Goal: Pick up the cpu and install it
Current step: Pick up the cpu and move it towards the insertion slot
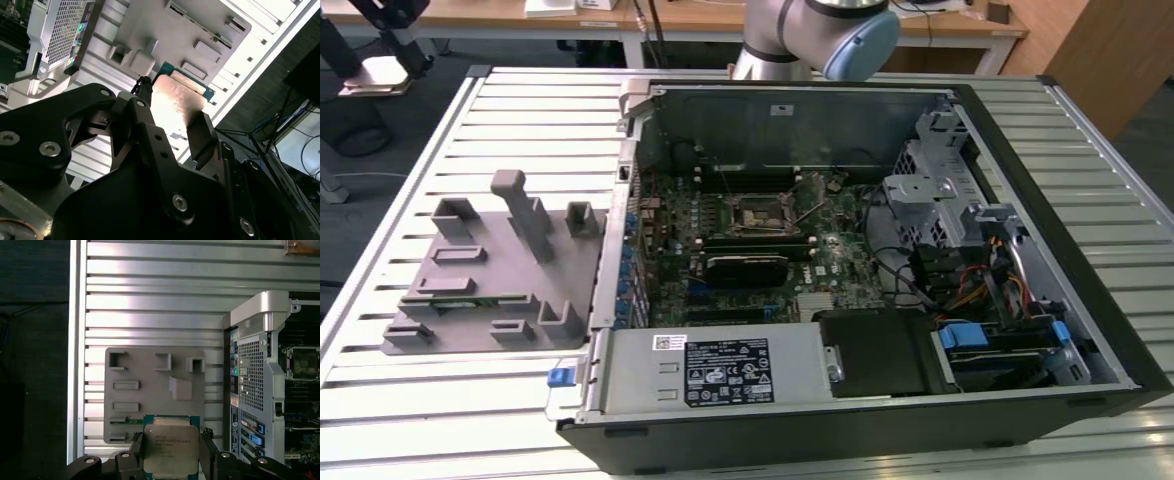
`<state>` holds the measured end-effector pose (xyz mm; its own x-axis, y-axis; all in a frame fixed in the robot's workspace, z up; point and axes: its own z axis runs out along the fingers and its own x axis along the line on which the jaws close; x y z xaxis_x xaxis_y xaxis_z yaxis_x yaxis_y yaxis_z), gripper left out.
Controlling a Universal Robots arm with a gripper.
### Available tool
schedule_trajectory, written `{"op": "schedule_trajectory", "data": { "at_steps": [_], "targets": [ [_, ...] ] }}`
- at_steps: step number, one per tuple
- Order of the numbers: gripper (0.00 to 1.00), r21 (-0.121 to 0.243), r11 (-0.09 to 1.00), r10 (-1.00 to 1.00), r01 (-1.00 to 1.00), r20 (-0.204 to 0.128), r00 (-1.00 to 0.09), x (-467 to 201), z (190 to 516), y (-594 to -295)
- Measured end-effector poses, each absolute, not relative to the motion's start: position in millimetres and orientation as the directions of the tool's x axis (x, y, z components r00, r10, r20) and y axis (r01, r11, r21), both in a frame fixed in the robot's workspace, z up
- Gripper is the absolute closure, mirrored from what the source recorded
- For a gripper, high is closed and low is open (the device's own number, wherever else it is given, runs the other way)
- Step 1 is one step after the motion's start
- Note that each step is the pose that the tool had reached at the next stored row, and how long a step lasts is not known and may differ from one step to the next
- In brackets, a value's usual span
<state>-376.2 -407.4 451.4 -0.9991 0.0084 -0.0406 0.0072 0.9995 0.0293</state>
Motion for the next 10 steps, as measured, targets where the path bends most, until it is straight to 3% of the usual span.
{"op": "schedule_trajectory", "data": {
  "at_steps": [10],
  "targets": [
    [0.47,0.029,1.000,0.008,0.007,-0.040,-0.999,-359,452,-407]
  ]
}}
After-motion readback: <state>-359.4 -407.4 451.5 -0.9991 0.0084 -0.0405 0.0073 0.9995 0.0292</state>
